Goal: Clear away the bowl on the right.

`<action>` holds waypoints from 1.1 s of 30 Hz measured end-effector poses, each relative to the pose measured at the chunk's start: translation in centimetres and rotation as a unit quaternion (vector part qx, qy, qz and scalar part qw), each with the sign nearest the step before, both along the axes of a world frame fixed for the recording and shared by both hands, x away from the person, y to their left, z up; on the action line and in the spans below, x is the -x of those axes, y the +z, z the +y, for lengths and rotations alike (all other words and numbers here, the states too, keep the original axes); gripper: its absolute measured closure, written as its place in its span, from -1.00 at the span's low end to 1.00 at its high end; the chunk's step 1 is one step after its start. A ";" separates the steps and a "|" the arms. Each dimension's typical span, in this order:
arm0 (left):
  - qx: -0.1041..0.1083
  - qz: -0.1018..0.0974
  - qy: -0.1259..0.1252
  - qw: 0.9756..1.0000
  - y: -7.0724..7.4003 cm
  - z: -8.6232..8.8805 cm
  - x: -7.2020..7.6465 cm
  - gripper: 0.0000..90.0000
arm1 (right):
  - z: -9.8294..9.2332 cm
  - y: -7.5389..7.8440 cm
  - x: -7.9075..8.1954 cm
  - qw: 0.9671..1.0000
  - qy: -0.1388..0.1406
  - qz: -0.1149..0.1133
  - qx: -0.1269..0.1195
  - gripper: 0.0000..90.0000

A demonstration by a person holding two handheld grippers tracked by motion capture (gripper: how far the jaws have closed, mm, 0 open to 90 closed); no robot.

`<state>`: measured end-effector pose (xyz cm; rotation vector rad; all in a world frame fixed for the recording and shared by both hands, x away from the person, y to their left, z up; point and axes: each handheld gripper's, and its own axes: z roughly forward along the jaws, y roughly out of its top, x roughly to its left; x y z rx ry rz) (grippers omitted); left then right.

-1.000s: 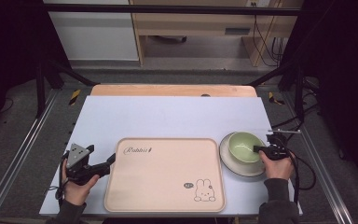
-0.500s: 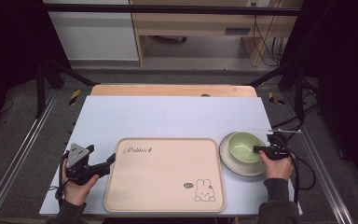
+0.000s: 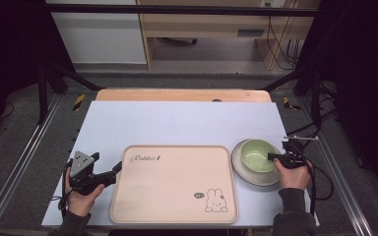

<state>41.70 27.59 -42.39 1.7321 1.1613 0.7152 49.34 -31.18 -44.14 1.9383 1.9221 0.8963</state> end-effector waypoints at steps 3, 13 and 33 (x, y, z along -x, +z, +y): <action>0.000 -0.001 0.000 1.000 0.0 0.0 0.0 -0.71 | 0.2 0.3 0.1 1.000 -0.004 0.002 -0.001 0.87; 0.000 -0.001 -0.002 1.000 0.1 0.0 0.1 -0.71 | 0.5 0.9 0.4 1.000 0.002 -0.002 0.013 0.86; 0.001 -0.003 -0.002 1.000 0.2 -0.1 0.1 -0.71 | 0.4 1.7 0.8 1.000 0.001 -0.011 0.000 0.86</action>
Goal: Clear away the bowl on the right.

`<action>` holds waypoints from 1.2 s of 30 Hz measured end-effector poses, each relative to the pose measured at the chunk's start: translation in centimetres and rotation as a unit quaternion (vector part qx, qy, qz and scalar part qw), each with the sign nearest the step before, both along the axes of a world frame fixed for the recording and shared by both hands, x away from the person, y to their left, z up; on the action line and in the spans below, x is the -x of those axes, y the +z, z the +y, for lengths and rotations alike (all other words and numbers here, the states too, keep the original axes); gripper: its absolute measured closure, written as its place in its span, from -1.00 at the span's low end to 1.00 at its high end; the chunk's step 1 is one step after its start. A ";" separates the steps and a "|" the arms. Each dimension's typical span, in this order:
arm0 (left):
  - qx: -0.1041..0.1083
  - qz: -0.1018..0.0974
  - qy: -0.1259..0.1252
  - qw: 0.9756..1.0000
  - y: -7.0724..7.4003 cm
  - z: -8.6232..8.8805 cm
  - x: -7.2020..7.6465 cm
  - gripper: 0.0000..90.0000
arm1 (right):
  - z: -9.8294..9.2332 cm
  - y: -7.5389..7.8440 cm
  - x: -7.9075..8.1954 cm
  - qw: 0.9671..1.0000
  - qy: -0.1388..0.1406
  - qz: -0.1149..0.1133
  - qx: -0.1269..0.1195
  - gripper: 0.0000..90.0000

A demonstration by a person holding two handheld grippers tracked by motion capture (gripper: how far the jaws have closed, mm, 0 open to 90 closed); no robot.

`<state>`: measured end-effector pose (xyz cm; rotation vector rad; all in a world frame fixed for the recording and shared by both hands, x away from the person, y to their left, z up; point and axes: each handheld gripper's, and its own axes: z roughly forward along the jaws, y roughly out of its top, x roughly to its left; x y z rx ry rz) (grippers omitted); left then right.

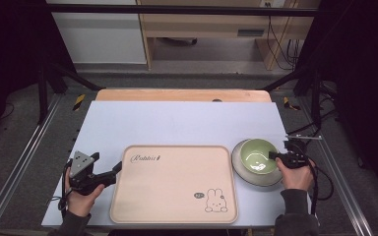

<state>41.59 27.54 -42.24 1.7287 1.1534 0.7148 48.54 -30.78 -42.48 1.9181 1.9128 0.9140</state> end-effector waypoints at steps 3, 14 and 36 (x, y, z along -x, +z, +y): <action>0.001 0.000 0.000 1.000 0.0 0.0 0.0 -0.71 | 0.1 0.3 0.1 1.000 0.003 -0.004 -0.002 0.86; 0.001 -0.001 -0.001 1.000 0.0 0.0 0.0 -0.71 | 0.9 1.5 0.7 0.999 0.024 -0.025 -0.013 0.86; 0.001 -0.003 -0.002 1.000 0.1 -0.1 0.1 -0.71 | 3.3 3.4 1.4 0.996 0.075 -0.054 -0.017 0.86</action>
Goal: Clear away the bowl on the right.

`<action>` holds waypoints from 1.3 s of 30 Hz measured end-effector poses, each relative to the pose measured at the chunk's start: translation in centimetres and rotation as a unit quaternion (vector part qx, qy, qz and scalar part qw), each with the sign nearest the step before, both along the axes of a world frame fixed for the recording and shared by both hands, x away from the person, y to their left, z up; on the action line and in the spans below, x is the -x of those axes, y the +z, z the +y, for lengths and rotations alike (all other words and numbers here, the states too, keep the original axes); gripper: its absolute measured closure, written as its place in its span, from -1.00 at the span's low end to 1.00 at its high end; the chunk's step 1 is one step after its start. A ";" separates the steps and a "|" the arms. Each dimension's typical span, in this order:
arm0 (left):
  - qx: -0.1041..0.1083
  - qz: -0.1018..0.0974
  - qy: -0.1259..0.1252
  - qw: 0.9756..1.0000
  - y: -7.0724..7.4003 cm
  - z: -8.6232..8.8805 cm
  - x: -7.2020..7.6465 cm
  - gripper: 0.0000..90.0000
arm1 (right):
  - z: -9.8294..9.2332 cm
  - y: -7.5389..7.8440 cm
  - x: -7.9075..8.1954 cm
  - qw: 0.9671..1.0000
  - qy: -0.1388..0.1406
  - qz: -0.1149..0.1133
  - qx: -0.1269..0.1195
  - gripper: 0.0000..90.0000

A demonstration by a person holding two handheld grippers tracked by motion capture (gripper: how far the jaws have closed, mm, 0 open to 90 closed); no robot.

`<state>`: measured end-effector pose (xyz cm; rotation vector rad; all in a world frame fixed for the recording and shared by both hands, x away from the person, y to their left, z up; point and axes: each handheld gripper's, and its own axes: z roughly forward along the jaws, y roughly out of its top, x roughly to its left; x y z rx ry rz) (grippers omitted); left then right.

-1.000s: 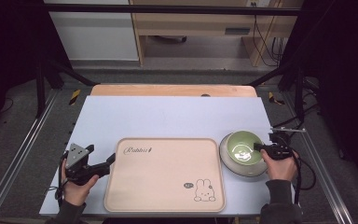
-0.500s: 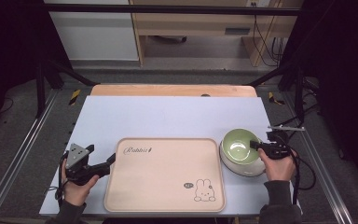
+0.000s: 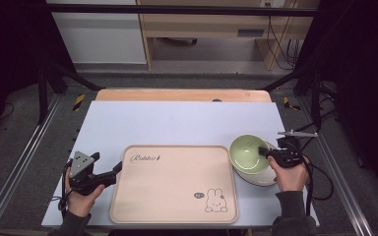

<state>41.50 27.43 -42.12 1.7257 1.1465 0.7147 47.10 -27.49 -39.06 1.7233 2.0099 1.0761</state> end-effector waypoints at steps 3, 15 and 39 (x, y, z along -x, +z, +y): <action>0.000 -0.001 0.000 1.000 0.0 0.0 0.0 -0.71 | 0.4 0.1 0.1 1.000 0.006 -0.003 0.003 0.86; 0.001 -0.003 -0.001 1.000 0.1 0.0 0.1 -0.71 | 2.3 0.7 0.4 0.999 0.040 -0.008 0.002 0.86; 0.000 -0.007 -0.005 1.000 0.4 -0.1 0.3 -0.72 | 5.5 1.7 0.6 0.996 0.087 -0.021 0.005 0.86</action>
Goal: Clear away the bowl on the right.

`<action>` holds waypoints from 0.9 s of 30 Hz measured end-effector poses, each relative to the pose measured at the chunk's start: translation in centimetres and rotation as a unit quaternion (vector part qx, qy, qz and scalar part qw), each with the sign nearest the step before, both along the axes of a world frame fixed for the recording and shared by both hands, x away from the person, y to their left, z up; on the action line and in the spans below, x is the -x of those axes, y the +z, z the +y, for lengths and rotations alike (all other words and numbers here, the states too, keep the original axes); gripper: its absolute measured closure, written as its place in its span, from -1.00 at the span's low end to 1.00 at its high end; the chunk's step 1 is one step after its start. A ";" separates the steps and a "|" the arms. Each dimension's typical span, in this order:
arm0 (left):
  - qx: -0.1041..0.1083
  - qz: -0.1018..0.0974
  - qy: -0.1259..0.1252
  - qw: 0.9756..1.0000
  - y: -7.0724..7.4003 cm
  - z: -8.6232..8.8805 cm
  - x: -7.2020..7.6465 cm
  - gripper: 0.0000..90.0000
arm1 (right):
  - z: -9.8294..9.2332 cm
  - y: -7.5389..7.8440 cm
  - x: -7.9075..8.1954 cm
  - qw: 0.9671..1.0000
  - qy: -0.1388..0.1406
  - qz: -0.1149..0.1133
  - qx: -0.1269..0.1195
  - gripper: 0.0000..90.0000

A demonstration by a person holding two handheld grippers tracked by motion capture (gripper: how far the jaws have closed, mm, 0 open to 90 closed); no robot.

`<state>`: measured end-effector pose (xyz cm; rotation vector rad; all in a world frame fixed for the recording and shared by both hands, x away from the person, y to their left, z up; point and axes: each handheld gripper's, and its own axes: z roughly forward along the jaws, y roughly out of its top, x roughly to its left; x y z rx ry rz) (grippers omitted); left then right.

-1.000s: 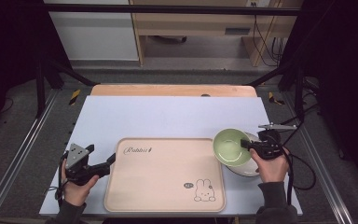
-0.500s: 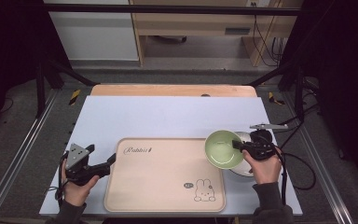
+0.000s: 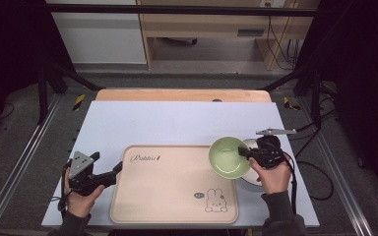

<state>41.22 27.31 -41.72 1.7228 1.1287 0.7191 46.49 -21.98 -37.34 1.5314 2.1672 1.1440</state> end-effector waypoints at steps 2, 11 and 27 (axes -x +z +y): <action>0.000 0.000 0.000 1.000 0.0 0.0 0.0 -0.71 | 0.3 0.1 0.0 1.000 0.004 -0.002 0.001 0.86; 0.001 -0.001 0.000 1.000 0.0 0.0 0.0 -0.72 | 2.0 0.8 -0.3 1.000 0.022 -0.013 -0.002 0.86; 0.001 -0.002 -0.001 1.000 0.1 0.0 0.1 -0.72 | 5.3 1.2 -1.1 0.998 0.052 -0.019 -0.003 0.86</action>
